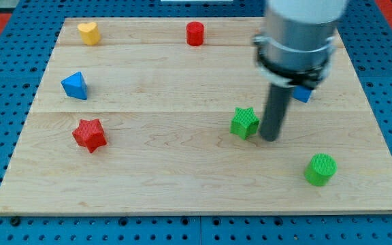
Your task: Push the red star to the bottom left of the board
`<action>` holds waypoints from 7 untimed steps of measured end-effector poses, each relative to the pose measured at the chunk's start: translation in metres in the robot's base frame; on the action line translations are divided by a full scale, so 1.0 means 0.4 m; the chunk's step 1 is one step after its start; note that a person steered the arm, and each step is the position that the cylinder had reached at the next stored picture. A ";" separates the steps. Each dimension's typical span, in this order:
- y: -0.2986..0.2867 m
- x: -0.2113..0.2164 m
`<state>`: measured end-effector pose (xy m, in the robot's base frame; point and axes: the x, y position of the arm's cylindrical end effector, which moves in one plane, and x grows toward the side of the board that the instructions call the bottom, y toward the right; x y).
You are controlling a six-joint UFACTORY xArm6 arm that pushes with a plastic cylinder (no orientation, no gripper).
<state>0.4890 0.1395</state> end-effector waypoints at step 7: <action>-0.739 -0.044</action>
